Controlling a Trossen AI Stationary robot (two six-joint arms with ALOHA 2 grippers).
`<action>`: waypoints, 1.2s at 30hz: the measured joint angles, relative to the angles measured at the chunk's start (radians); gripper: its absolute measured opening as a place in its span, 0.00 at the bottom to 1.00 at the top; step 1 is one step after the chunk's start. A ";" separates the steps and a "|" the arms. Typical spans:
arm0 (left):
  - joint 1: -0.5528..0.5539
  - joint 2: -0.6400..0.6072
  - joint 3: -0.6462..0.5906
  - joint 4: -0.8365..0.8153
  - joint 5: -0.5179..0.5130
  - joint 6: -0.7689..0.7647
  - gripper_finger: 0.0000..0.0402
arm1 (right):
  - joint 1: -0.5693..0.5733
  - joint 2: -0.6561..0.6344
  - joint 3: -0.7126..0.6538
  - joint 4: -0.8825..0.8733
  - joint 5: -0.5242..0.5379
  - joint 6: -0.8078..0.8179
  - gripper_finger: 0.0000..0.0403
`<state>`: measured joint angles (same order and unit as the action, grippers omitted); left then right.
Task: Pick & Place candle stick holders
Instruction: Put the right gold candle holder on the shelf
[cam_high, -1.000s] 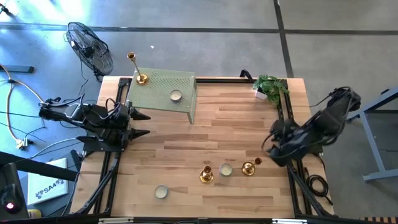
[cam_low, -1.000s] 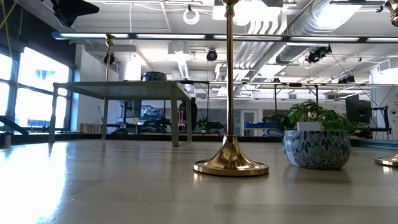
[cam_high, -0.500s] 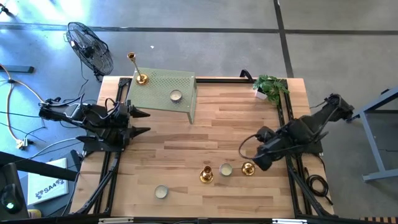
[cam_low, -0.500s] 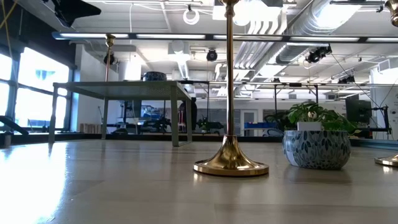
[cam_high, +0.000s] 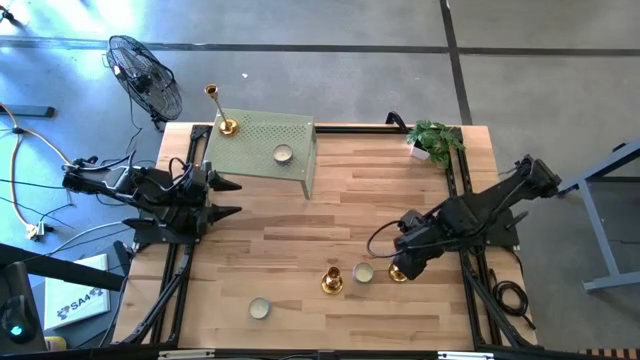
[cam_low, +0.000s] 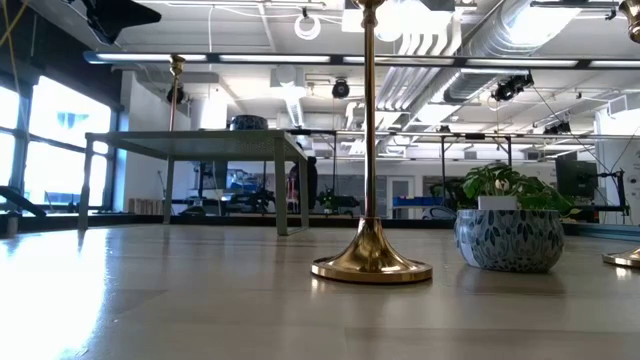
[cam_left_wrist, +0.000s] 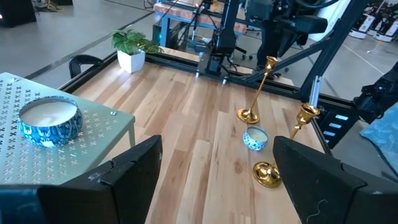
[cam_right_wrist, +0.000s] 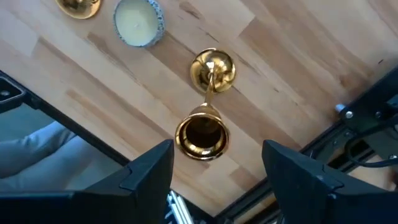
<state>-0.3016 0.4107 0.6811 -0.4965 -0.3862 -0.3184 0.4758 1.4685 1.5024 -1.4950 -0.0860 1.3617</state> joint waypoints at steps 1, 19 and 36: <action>0.000 0.000 0.000 0.000 0.000 0.004 0.75 | 0.000 0.005 0.000 0.002 0.000 0.000 0.59; 0.000 0.000 0.000 -0.002 0.001 0.007 0.75 | 0.000 0.025 -0.048 0.051 -0.023 -0.030 0.58; 0.000 0.000 0.000 0.028 0.001 0.035 0.75 | -0.025 0.025 -0.142 0.135 -0.084 -0.106 0.58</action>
<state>-0.3016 0.4107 0.6811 -0.4688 -0.3851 -0.2836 0.4511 1.4937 1.3602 -1.3605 -0.1702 1.2556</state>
